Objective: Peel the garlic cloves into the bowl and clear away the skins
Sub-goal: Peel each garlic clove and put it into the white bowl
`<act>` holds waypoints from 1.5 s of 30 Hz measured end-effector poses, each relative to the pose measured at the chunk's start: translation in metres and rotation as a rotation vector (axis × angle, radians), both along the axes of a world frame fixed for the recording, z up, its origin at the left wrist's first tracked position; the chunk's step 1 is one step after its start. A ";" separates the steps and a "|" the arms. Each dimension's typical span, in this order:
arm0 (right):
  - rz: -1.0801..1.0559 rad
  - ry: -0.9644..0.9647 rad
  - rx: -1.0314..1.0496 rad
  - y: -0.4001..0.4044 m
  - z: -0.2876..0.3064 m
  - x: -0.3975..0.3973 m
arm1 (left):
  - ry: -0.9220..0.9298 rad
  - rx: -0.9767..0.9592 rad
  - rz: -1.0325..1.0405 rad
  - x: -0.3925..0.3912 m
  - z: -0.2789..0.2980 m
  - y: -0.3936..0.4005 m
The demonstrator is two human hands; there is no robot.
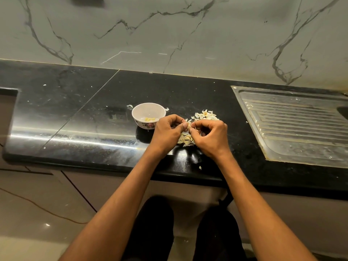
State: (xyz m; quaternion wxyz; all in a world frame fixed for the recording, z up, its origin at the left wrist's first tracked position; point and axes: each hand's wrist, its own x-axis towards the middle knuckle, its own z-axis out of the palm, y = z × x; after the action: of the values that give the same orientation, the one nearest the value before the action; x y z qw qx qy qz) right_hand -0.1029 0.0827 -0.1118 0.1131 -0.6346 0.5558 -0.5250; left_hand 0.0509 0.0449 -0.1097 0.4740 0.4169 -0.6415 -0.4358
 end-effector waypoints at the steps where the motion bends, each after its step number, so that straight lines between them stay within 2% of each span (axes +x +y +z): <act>1: -0.007 0.011 -0.008 0.000 0.000 0.000 | -0.008 -0.007 -0.002 0.000 0.000 0.000; 19: -0.033 0.122 -0.080 0.001 -0.001 0.002 | -0.110 -0.071 -0.015 -0.001 0.000 0.001; 28: -0.037 -0.060 0.008 -0.002 -0.002 -0.002 | -0.091 -0.055 0.003 -0.001 0.001 0.003; 33: 0.010 -0.277 0.082 -0.006 0.000 -0.009 | -0.113 -0.040 0.026 0.000 -0.002 0.000; 38: -0.021 -0.278 0.067 -0.008 -0.003 -0.010 | -0.162 -0.066 0.044 0.000 -0.003 -0.001; 45: -0.034 -0.422 0.073 -0.014 0.002 -0.019 | -0.156 -0.057 0.021 0.000 -0.005 -0.002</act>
State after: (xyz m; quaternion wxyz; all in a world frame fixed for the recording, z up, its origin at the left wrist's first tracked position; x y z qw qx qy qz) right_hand -0.1217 0.0690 -0.1101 0.2411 -0.4964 0.5489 -0.6278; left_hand 0.0506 0.0428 -0.1146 0.4389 0.4425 -0.6842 -0.3788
